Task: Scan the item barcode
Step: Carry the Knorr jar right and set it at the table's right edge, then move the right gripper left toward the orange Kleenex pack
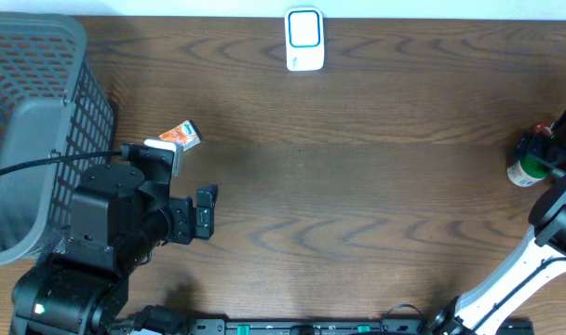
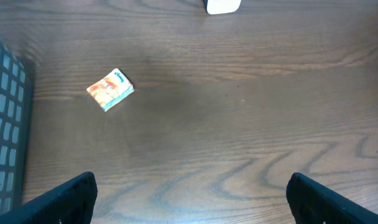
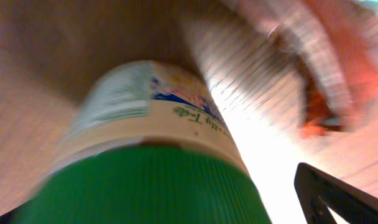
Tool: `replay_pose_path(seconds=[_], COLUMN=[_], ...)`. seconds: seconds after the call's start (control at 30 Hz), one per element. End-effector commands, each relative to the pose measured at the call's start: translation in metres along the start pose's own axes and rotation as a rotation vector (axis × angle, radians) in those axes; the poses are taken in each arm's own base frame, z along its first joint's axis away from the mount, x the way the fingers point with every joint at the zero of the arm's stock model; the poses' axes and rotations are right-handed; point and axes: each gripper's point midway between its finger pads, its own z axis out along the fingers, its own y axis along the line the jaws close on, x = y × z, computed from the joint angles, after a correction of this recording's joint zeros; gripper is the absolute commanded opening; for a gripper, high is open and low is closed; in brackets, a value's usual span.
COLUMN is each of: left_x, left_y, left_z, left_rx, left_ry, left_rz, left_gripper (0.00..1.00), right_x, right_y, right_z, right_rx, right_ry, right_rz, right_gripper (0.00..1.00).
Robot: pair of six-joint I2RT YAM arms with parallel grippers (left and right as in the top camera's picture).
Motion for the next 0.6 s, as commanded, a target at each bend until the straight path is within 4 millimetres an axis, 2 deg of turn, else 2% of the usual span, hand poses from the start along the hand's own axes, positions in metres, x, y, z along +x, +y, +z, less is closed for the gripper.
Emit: replay_pose_path(seconds=[0.0,0.1,0.13,0.2,0.23,0.27,0.3,0.37,0.4,0.5,0.57], left_x=[-0.004,-0.004,-0.004,-0.004,-0.004,-0.004,-0.004,-0.004,-0.004,-0.004,-0.004], left_y=[0.002,0.002,0.002,0.002,0.002,0.002,0.002,0.002,0.002,0.002,0.002], left_z=[-0.003,-0.003,-0.004,-0.004,-0.003,-0.004,-0.004,-0.003,-0.003,-0.003,-0.003], left_rx=[-0.009,-0.009,-0.009,-0.009,-0.009,-0.009,-0.009,-0.009,-0.009,-0.009,-0.009], left_ry=[-0.018,-0.018,-0.018,-0.018,-0.018,-0.018,-0.018,-0.018,-0.018,-0.018,-0.018], left_rz=[-0.004,-0.004,-0.004,-0.004,-0.004,-0.004,-0.004,-0.004,-0.004,-0.004,-0.004], left_gripper=[0.98,0.98,0.98,0.98,0.98,0.98,0.98,0.98,0.98,0.98,0.98], right_x=[-0.021,-0.022,-0.019,-0.011,0.001,0.010,0.025,0.045,0.066,0.098,0.117], right_y=[0.002,0.026,0.043,0.072,0.104,0.127,0.162,0.205,0.242,0.299,0.330], right_z=[-0.069,-0.112,-0.130,-0.150,-0.163,-0.168,-0.174,-0.174,-0.171,-0.158,-0.149], right_rx=[-0.040,-0.124,-0.167,-0.250,-0.350,-0.410,-0.496,-0.571,-0.608,-0.583,-0.556], right_ry=[-0.168,-0.240,-0.267,-0.288,-0.282,-0.267,-0.239,-0.202,-0.180,-0.210,-0.247], right_rz=[0.077,0.060,0.033,0.011,-0.042,-0.085,-0.156,-0.247,-0.337,-0.502,-0.589], right_gripper=[0.99,0.99,0.99,0.99,0.99,0.99,0.99,0.99,0.99,0.99,0.99])
